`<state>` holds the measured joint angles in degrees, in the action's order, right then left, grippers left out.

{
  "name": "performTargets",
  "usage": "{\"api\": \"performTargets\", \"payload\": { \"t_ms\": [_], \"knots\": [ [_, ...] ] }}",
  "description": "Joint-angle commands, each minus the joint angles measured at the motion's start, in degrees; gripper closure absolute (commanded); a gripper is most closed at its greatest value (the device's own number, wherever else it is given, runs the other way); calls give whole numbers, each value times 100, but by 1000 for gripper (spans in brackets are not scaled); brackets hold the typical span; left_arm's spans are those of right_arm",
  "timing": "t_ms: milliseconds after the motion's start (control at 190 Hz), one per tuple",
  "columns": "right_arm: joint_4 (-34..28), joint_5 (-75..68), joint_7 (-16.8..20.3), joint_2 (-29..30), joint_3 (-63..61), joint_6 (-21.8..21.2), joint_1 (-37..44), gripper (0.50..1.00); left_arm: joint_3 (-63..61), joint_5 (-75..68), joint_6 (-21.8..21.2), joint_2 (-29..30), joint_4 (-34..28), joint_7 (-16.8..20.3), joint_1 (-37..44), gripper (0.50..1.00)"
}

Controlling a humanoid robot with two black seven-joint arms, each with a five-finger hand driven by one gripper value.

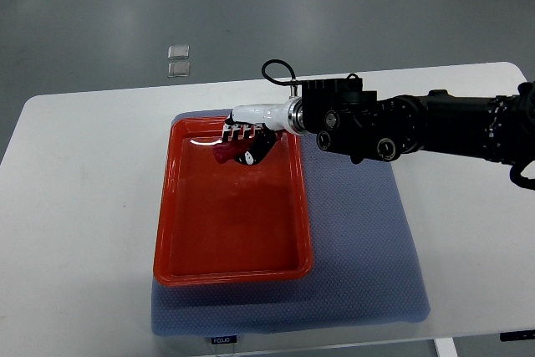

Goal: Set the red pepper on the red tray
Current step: 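Lower the pepper into the tray and open the right hand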

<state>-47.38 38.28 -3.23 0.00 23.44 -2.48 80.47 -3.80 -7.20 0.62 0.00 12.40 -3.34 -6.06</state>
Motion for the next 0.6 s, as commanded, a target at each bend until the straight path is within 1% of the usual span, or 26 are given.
{"api": "performTargets", "payload": {
  "t_ms": [0, 593],
  "knots": [
    [1, -5, -20, 0, -6, 63, -128, 1000, -7, 8, 0, 0, 0, 0, 0, 500],
    [1, 57, -99, 0, -15, 283, -576, 1000, 2, -1, 0, 0, 8, 0, 0, 500]
  ]
}}
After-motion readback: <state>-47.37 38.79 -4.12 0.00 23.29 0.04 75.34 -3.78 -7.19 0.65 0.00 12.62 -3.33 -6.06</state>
